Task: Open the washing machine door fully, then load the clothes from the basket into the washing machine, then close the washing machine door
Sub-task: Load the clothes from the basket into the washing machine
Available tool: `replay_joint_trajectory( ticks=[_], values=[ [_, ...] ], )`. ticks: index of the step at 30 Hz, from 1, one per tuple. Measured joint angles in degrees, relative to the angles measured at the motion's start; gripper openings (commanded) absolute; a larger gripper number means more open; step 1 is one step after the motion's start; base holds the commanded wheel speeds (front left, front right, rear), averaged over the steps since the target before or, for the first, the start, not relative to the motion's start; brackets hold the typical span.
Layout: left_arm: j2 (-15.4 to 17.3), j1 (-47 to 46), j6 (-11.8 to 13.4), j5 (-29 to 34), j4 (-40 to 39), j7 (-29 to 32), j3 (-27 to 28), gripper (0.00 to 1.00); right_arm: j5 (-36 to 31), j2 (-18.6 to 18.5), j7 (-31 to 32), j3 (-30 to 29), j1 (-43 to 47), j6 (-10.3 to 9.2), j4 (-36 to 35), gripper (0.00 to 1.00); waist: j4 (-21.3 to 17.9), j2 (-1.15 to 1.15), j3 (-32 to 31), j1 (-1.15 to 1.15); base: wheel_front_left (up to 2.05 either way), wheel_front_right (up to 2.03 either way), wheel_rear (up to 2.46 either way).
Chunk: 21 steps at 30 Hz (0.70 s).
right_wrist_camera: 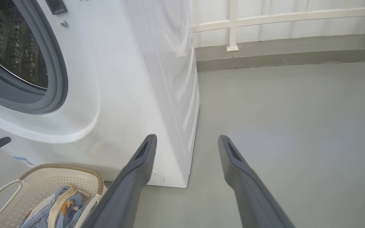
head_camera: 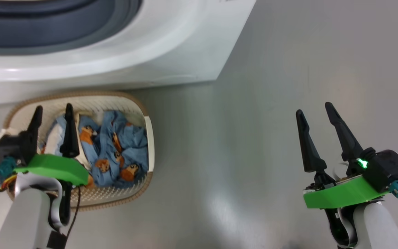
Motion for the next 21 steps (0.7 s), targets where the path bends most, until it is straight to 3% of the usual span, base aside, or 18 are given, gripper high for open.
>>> replay_joint_trajectory(
  ticks=[21],
  values=[
    [1.4,-10.23,-0.76,-0.04,16.07,-0.42,0.12,1.0,0.65,-0.04,-0.4,0.11,-2.07,0.0,0.3,1.0,-0.02,0.0,12.44,0.0,0.0,0.0,0.0]
  ],
)
